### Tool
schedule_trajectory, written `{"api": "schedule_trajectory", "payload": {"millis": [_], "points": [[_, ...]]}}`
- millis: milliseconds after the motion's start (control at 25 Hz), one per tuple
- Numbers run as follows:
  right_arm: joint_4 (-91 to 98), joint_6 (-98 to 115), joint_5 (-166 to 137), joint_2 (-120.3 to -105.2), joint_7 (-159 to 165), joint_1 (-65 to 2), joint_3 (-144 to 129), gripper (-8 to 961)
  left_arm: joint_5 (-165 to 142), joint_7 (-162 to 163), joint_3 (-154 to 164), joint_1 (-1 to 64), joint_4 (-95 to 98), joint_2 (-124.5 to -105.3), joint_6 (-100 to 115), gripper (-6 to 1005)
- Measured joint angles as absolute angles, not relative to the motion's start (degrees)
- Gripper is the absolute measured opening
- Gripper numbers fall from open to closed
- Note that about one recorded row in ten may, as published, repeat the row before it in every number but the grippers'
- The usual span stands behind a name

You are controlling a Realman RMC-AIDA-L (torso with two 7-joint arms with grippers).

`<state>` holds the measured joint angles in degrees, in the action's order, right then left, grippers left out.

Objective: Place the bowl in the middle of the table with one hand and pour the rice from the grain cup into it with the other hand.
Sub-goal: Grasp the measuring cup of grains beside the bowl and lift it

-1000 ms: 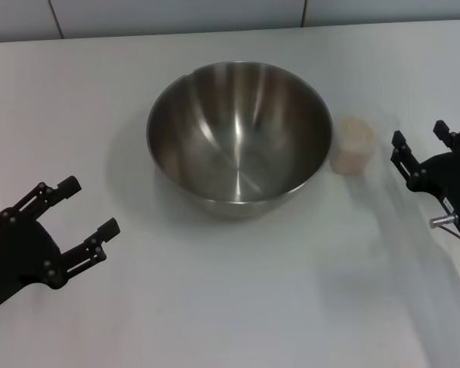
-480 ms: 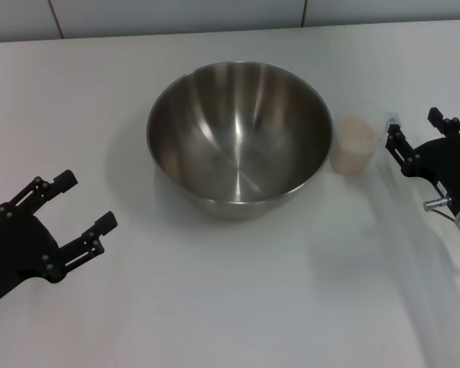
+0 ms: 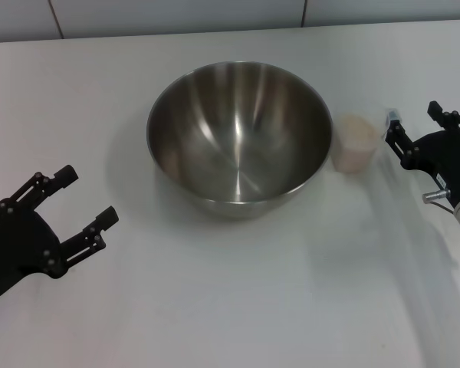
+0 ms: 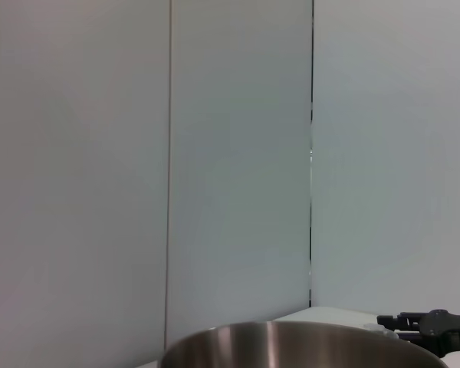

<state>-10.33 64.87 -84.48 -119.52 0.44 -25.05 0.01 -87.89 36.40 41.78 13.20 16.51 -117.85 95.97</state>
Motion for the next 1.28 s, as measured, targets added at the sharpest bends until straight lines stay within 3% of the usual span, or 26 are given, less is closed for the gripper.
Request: {"api": "schedule_trajectory", "payload": {"millis": [320, 720, 1080, 1280], "points": [[-10.01, 64.85, -84.82, -119.59, 0.44, -25.2, -0.13, 638, -87.88, 36.38, 41.32, 13.29, 16.28, -117.86, 95.97, 837], [-10.02, 64.49, -84.9, -119.62, 0.44, -25.8, -0.1, 176, -87.89, 36.38, 41.31, 13.27, 16.25, -117.86, 95.97, 837], [-10.05, 62.97, -84.58, -119.68, 1.85, -26.99, 0.0, 31, -87.89, 36.31, 41.31, 13.36, 16.25, -117.86, 95.97, 838], [-10.15, 65.54, -84.54, -119.8, 2.73, -26.35, 1.69, 13, -87.89, 36.3, 41.3, 13.36, 16.25, -117.86, 95.97, 838]]}}
